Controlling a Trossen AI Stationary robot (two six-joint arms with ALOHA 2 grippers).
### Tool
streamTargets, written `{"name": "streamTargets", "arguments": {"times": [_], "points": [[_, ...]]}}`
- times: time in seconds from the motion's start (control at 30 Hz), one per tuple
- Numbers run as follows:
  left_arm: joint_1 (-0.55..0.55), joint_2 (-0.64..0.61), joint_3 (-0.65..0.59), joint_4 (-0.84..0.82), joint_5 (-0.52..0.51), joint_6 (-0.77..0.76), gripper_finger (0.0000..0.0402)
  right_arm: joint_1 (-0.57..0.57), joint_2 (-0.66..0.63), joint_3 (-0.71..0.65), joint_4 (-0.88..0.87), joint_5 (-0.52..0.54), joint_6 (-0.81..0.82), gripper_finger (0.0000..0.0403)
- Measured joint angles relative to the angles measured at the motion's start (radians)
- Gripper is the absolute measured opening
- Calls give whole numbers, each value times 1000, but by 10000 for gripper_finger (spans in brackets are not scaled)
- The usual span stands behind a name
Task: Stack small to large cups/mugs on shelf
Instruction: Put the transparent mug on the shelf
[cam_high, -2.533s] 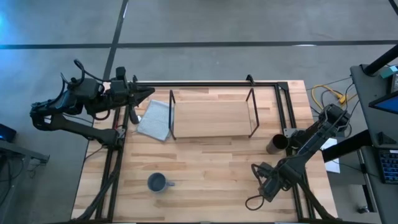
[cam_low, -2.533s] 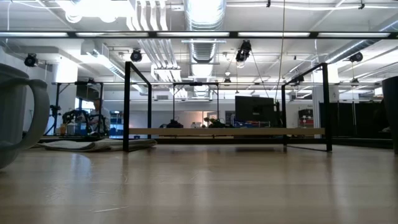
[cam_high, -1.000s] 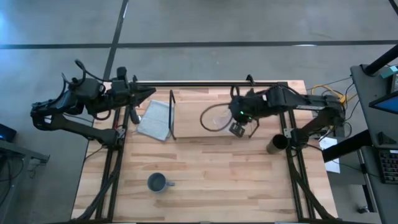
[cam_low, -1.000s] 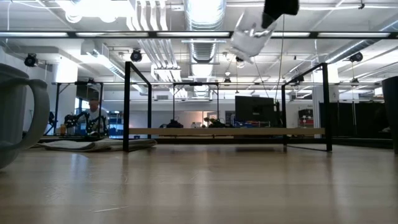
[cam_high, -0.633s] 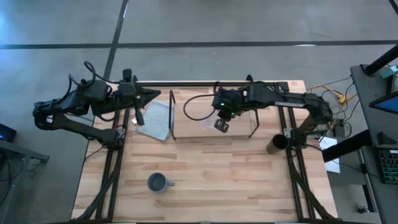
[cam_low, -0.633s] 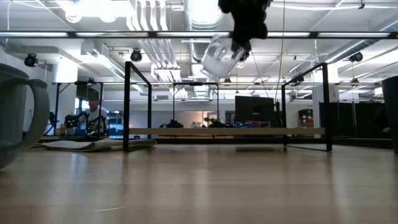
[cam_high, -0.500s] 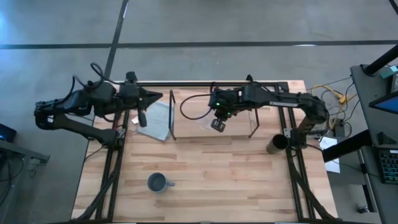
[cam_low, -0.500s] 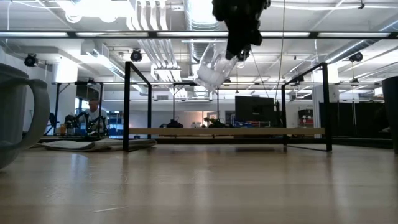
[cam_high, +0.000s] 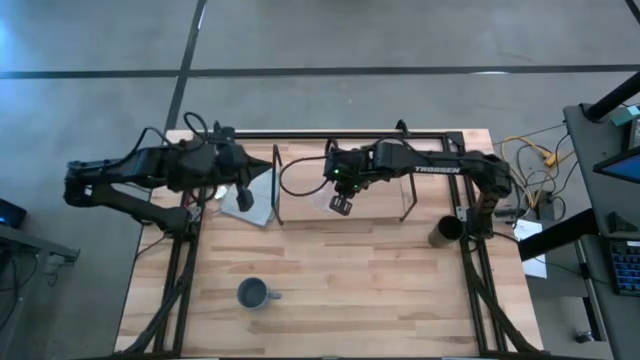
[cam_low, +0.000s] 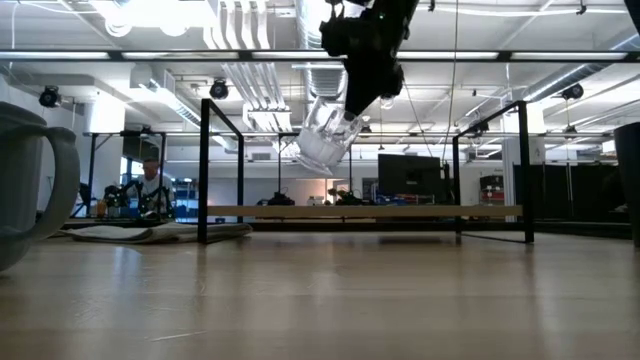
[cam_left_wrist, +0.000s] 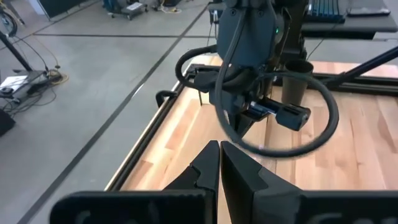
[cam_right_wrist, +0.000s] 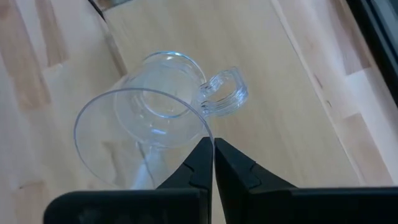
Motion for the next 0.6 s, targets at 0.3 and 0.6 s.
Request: {"name": "streamTargets", "arguments": {"times": [0.3,0.6], "points": [[0,18,0,1,-2,-1,1,-23,22,0,103,2,0,9],[0,2,1,8,-2,-2,1,-62,31,0,109,-2,0,9]]}}
